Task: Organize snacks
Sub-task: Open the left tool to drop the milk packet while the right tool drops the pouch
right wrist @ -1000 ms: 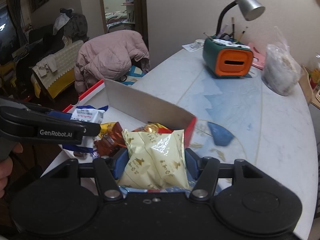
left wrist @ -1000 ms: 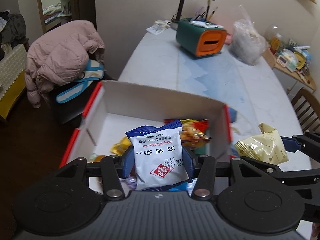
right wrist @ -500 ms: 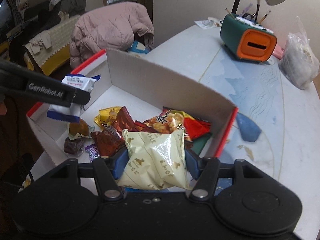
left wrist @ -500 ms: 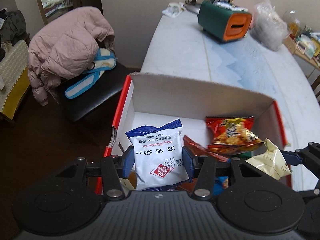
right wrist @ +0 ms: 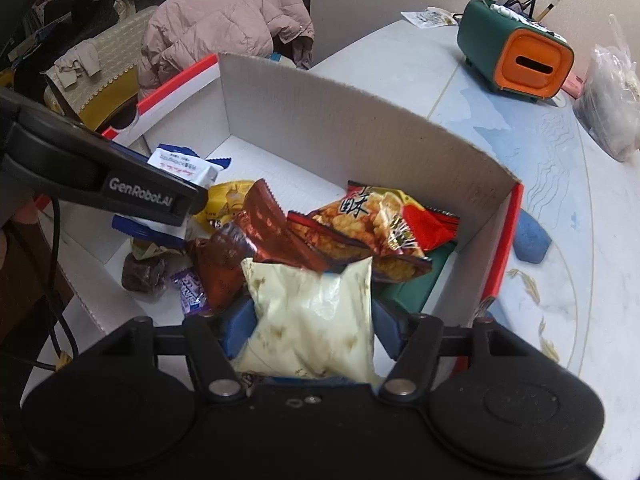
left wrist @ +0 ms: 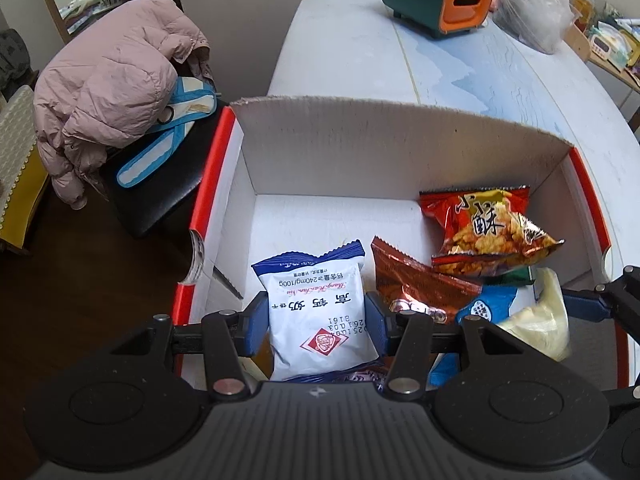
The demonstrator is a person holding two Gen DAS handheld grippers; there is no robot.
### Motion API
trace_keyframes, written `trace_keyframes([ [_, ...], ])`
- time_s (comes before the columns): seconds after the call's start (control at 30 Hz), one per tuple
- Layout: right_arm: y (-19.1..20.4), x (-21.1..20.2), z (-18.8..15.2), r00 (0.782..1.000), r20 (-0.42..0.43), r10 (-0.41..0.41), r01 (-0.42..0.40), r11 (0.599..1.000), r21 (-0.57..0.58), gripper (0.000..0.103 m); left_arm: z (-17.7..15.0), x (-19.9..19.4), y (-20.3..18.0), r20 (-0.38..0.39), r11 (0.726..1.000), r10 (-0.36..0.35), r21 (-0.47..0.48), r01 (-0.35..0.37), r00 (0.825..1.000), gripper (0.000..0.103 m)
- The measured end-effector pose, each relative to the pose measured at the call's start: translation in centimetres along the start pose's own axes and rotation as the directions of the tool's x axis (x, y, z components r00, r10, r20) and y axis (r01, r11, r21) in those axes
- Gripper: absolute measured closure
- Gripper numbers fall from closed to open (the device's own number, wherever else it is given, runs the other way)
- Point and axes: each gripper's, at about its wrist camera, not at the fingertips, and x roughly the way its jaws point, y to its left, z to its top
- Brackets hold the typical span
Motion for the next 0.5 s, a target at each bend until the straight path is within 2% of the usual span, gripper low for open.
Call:
trace_keyframes([
  [0.1,0.0,0.1,0.0,1.0,0.002,0.01,-0.01,1.0,0.005,0.036,-0.2,0.1,0.0,0.0,1.0,-0.002,0.002,0.002,1.0,0.053],
  [0.17,0.0,-0.1,-0.1,1.0,0.016,0.014,-0.015,1.0,0.018,0.025,-0.3,-0.2,0.1,0.008,1.0,-0.011,0.002,0.011,1.0,0.051],
  [0.23,-0.1,-0.4,-0.1,0.999,0.034,0.022,-0.023,0.999,0.033,0.022,-0.4,-0.5,0.1,0.021,1.0,-0.012,0.003,0.012,1.0,0.044],
  [0.5,-1.0,-2.5,-0.3,0.994,0.104,0.043,-0.052,0.995,0.088,0.015,-1.3,-2.8,-0.1,0.09,0.999,-0.034,0.004,0.033,0.995,0.042],
])
